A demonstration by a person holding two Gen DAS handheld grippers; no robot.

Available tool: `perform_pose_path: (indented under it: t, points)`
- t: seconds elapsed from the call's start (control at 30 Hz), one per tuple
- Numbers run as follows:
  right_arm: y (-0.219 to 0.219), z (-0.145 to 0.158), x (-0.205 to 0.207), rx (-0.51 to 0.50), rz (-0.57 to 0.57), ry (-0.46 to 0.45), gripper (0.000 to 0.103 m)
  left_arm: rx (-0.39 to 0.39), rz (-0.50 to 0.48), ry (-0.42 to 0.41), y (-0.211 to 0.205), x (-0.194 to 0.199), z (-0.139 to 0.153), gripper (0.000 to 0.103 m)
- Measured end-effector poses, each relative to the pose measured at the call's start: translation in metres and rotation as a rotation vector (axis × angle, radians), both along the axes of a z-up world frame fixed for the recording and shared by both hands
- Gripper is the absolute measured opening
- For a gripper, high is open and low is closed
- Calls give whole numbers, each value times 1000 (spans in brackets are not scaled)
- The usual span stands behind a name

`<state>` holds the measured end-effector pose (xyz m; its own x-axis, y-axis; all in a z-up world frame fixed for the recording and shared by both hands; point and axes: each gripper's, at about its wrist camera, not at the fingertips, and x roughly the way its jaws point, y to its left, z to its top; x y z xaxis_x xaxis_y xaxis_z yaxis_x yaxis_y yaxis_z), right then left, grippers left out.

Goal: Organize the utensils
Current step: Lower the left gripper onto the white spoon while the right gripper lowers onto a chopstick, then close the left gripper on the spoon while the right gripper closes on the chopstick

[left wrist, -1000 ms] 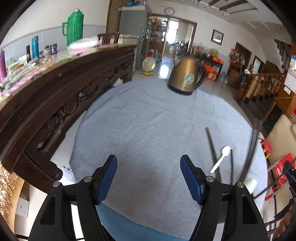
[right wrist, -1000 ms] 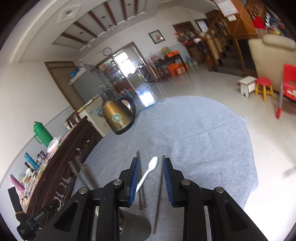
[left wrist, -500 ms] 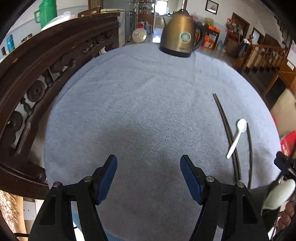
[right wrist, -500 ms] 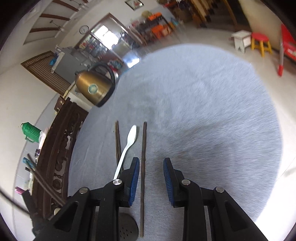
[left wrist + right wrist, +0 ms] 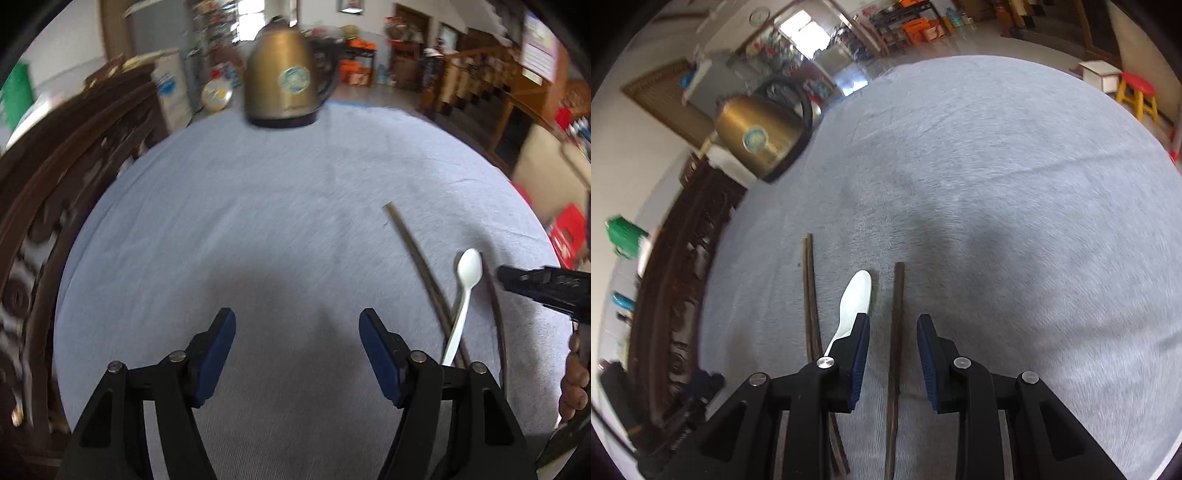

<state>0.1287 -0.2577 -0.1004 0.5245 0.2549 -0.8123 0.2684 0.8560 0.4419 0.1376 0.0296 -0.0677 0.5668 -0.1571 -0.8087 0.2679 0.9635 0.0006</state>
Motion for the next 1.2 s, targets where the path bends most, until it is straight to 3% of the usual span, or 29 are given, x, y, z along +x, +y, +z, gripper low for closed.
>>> perform_pose_path:
  t: [0.1, 0.2, 0.27, 0.57, 0.67, 0.83, 1.0, 1.1, 1.2]
  points:
    - [13, -5, 11, -112, 24, 42, 28, -16, -83, -9, -15, 9, 3, 47]
    - [19, -5, 12, -221, 35, 34, 13, -34, -161, -2, -32, 18, 3, 42]
    - [15, -6, 9, -216, 34, 23, 8, -46, -235, -1, -48, 21, 4, 42]
    - [-31, -1, -16, -186, -34, 24, 8, -78, -458, 67, -119, 52, -5, 42]
    - [-41, -2, -18, -165, -35, 31, 7, -52, -503, 112, -139, 60, -18, 42]
    - [-45, -2, -4, -163, -16, 60, 8, -8, -578, 170, -160, 60, -38, 42]
    - [-47, -3, 17, -184, -6, 96, 11, -12, -642, 192, -166, 55, -43, 41]
    - [-41, -1, 31, -241, 22, 111, 14, 17, -667, 179, -173, 50, -43, 37]
    - [-37, 0, 42, -265, 32, 112, 18, 3, -684, 191, -177, 50, -43, 18]
